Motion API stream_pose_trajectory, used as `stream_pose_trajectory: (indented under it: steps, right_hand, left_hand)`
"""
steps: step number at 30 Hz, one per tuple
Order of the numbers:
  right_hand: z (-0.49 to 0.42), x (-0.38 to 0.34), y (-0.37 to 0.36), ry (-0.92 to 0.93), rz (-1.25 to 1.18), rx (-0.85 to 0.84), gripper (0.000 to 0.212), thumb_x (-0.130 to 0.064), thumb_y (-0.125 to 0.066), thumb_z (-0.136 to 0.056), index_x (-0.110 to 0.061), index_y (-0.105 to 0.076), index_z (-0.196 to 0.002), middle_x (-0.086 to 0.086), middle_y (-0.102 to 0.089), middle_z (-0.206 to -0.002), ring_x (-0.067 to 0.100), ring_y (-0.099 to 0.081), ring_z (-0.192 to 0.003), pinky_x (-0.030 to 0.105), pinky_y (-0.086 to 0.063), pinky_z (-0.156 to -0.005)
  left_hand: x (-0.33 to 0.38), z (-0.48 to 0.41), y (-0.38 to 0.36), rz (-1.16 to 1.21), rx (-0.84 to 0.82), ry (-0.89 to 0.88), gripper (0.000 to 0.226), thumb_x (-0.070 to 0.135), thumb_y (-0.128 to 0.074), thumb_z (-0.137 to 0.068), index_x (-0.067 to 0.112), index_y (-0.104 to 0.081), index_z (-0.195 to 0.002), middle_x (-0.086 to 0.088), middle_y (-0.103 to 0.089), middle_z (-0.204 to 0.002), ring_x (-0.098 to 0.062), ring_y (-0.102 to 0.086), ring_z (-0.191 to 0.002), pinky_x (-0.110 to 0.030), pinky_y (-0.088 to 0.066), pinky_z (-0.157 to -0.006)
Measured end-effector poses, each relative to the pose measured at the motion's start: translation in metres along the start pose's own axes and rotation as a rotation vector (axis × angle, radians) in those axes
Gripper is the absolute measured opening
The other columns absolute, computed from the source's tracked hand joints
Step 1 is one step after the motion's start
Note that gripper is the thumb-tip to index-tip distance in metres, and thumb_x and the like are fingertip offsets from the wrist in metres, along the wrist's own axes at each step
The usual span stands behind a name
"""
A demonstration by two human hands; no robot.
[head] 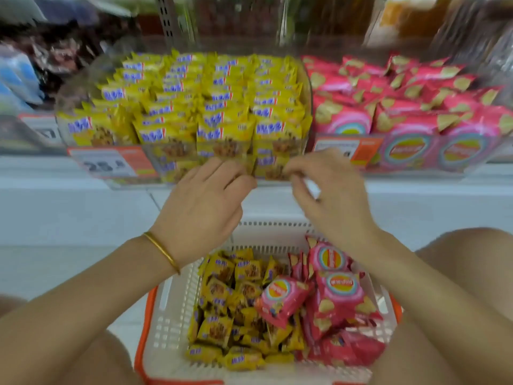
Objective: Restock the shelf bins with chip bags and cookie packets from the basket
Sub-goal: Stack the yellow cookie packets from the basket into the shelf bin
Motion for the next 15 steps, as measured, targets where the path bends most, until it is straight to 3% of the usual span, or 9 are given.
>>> stream_pose_trajectory:
  steps: [3,6,8,12,15]
  right_hand:
    - [0.070,0.022,-0.111,-0.184,-0.047,-0.636,0.020,-0.015,-0.050,-0.091,-0.017,-0.065,-0.104,0.000,-0.068,-0.099,0.019,-0.059,-0.096,0.032,-0.047,-0.076]
    - [0.142,0.026,-0.184,-0.229,-0.056,-1.055,0.024,-0.014,-0.045,-0.095,-0.017,-0.061,-0.112,0.002,-0.065,-0.110,0.021,-0.059,-0.097,0.036,-0.050,-0.078]
    - [0.175,0.017,-0.215,-0.228,-0.111,-1.198,0.024,-0.010,-0.043,-0.095,-0.015,-0.059,-0.113,0.004,-0.061,-0.112,0.021,-0.056,-0.091,0.040,-0.051,-0.078]
    - [0.211,-0.012,-0.256,-0.211,-0.229,-1.324,0.028,0.003,-0.045,-0.089,-0.010,-0.055,-0.111,0.010,-0.059,-0.105,0.023,-0.055,-0.088,0.042,-0.050,-0.075]
    - [0.253,-0.040,-0.274,-0.059,-0.161,-1.458,0.029,0.003,-0.048,-0.087,-0.005,-0.050,-0.114,0.016,-0.057,-0.108,0.029,-0.055,-0.094,0.032,-0.040,-0.058]
  left_hand:
    - [-0.003,0.026,-0.048,0.060,-0.268,0.034,0.029,0.018,-0.045,-0.084,0.009,-0.064,-0.104,-0.009,-0.061,-0.101,-0.032,-0.057,-0.090,-0.044,-0.053,-0.071]
    - [-0.006,0.041,-0.073,0.113,-0.406,0.076,0.031,0.023,-0.044,-0.083,0.008,-0.067,-0.098,-0.012,-0.063,-0.094,-0.034,-0.060,-0.083,-0.042,-0.055,-0.064]
    - [-0.008,0.050,-0.080,0.118,-0.429,0.086,0.038,0.028,-0.038,-0.083,0.009,-0.067,-0.097,-0.011,-0.063,-0.093,-0.034,-0.061,-0.084,-0.042,-0.055,-0.063]
    - [-0.017,0.070,-0.095,0.120,-0.510,0.181,0.029,0.023,-0.047,-0.093,0.016,-0.059,-0.118,-0.007,-0.055,-0.117,-0.027,-0.050,-0.111,-0.041,-0.048,-0.081]
    - [-0.016,0.076,-0.100,0.111,-0.553,0.193,0.031,0.025,-0.044,-0.094,0.016,-0.056,-0.121,-0.005,-0.052,-0.120,-0.024,-0.047,-0.113,-0.041,-0.047,-0.085]
Point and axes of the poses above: each hand's wrist, its own z-axis away from the middle knuckle, its own y-axis out of the back of the hand, x = y × z, the point moved 9 cm from there along -z, towards the middle knuckle
